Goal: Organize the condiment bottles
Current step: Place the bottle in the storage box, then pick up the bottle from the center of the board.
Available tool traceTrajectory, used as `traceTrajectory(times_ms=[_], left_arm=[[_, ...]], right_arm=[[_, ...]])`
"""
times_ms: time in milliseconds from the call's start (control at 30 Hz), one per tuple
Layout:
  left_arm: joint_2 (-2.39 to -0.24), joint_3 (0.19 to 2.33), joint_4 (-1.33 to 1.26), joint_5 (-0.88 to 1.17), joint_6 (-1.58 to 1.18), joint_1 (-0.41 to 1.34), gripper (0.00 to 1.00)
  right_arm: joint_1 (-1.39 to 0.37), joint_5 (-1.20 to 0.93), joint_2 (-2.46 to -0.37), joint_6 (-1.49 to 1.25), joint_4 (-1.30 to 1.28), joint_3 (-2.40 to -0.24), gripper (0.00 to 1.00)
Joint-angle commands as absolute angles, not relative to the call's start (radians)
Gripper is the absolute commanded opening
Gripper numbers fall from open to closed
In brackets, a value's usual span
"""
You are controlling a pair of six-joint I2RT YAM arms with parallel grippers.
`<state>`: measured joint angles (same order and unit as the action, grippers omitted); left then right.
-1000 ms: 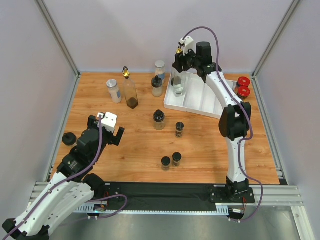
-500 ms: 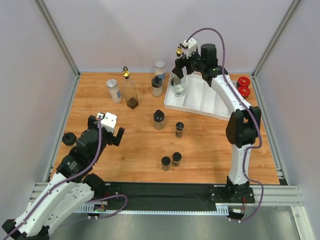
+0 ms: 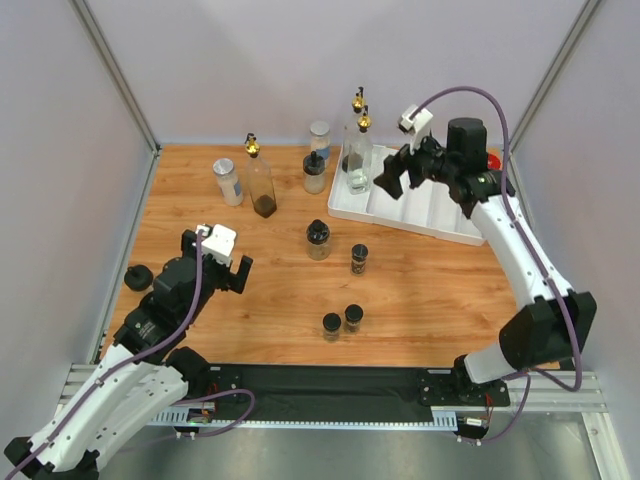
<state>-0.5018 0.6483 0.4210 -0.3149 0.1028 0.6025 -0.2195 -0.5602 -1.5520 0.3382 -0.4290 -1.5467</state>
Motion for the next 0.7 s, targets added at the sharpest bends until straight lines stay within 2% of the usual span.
traceTrajectory(times_ms=[0, 167, 400, 667], left_arm=[[-0.547, 0.707, 0.379, -0.256, 0.063, 0.604, 1.0], [-0.6, 0.765, 0.38, -0.223, 0.029, 0.595, 1.0], [-0.704, 0.85, 0.354, -0.141, -0.037, 0.534, 1.0], [-0.871, 1.06, 0.379, -0.008, -0.144, 0.382, 1.0]], right_arm=[[-0.222, -0.6, -1.407, 0.383, -0.519, -1.412, 1.0], [-0.221, -0.629, -1.182, 0.403, -0.551, -1.177, 1.0], [-0.213, -0.649, -0.996, 0.387, -0.56, -0.987, 1.0], [-0.092, -0.721, -0.931, 0.361, -0.502, -0.882, 1.0]])
